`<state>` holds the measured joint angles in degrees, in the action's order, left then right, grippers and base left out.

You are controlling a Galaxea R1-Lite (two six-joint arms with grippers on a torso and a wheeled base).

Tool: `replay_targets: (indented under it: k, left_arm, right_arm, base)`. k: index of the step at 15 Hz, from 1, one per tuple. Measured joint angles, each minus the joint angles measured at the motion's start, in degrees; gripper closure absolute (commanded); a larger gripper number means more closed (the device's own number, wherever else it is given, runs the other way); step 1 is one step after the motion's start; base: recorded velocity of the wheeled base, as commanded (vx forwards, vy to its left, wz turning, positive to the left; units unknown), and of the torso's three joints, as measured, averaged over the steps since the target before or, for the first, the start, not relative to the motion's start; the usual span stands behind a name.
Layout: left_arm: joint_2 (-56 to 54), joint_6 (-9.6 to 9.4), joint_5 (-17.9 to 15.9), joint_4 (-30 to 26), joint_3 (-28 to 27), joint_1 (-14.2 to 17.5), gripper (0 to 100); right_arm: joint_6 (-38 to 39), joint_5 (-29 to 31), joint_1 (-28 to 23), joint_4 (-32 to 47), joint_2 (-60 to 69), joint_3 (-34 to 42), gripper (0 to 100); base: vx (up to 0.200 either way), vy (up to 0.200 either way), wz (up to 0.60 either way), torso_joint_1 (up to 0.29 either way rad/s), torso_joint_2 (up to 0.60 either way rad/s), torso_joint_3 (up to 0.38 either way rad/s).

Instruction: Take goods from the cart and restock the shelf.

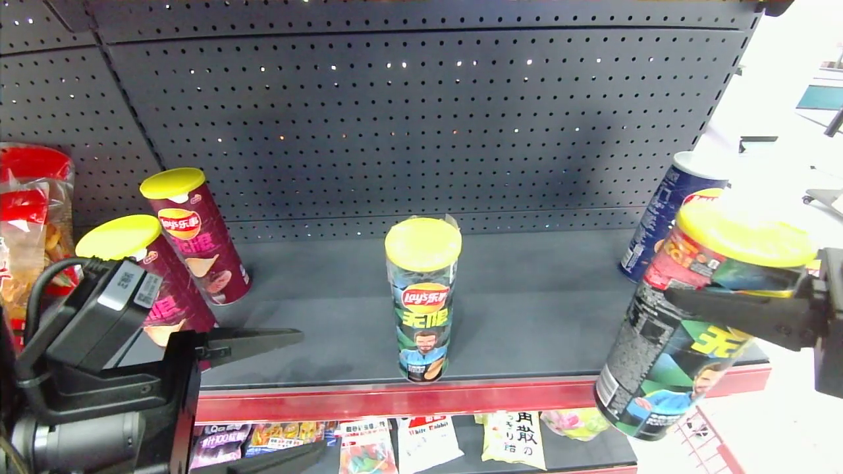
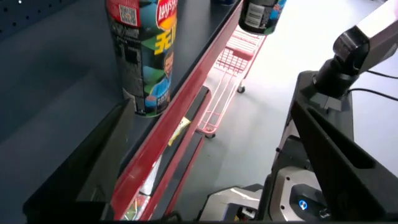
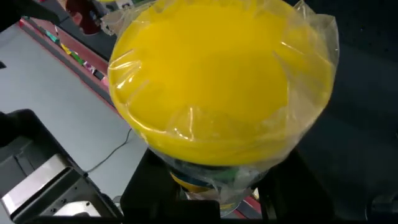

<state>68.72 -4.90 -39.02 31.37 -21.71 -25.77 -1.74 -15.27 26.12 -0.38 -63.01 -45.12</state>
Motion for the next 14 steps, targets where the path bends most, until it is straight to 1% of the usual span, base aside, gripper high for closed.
replay_targets:
  k: [2, 5, 8, 9, 13, 14]
  left_arm:
    - [-1.33, 0.00, 0.24, -0.13, 1.29, -0.02, 0]
    - [-4.17, 0.00, 0.60, -2.90, 2.95, -0.07, 0]
    - [-8.80, -0.02, 2.44, -9.58, 3.67, -0.07, 0]
    - [-9.96, -0.02, 2.76, -10.33, 3.67, -0.07, 0]
    - [-18.07, 0.00, 5.08, -22.17, 3.77, -0.07, 0]
    - [-20.15, 0.00, 5.80, -24.17, 3.72, -0.07, 0]
  right_arm:
    - [-0.02, 0.01, 0.48, -4.97, -3.80, -1.29, 100]
    - [-0.22, 0.15, 1.02, -13.49, -11.59, -3.54, 100]
    - [-0.28, 0.17, 1.73, -18.70, -19.70, -7.55, 100]
    - [-0.30, 0.17, 1.95, -19.32, -21.44, -8.48, 100]
    - [-0.72, 0.04, 3.61, -22.33, -30.45, -15.96, 100]
    - [-1.60, -0.02, 4.17, -22.66, -32.49, -17.73, 100]
  base:
    - [0.000, 0.000, 0.00, 0.000, 0.00, 0.000]
    - [0.000, 0.000, 0.00, 0.000, 0.00, 0.000]
    - [0.000, 0.000, 0.00, 0.000, 0.00, 0.000]
    - [0.000, 0.000, 0.00, 0.000, 0.00, 0.000]
    - [0.000, 0.000, 0.00, 0.000, 0.00, 0.000]
    - [0.000, 0.000, 0.00, 0.000, 0.00, 0.000]
